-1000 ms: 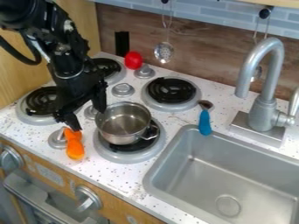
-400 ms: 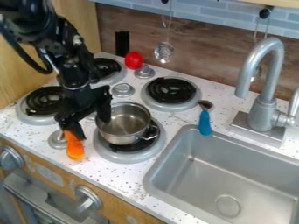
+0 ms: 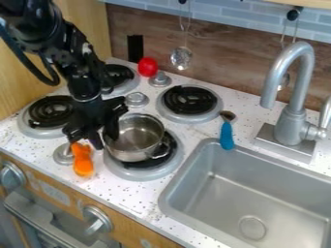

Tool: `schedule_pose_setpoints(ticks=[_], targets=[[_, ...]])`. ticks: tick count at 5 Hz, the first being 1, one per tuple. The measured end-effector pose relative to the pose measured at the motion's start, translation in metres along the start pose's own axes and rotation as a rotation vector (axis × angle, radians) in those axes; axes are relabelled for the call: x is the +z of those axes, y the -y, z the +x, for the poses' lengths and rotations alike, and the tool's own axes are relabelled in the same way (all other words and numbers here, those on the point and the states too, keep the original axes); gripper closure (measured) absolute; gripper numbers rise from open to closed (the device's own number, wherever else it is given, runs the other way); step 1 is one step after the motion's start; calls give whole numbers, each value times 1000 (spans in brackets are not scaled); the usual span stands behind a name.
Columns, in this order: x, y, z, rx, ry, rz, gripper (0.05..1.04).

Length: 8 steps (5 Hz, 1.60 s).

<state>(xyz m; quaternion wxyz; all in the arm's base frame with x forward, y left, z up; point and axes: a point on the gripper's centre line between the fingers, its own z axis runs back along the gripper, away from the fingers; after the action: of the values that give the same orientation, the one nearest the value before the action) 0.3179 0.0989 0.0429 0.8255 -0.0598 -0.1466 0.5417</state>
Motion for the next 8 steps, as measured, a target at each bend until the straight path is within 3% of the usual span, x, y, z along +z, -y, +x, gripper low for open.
schedule_pose_setpoints(ticks=[1,2,3,4,5,6,7,8], targets=[[0,1,-1,-9,-8,-13,897],[0,4,-3,-19,-16,-24,991],[4,6,-9,-53,-36,-39,1000],[39,16,-8,-63,-6,-118,1000],[78,22,-2,-40,50,-197,1000],[99,17,12,10,104,-234,1000],[109,6,32,89,152,-253,1000],[84,-10,76,216,174,-189,1000]])
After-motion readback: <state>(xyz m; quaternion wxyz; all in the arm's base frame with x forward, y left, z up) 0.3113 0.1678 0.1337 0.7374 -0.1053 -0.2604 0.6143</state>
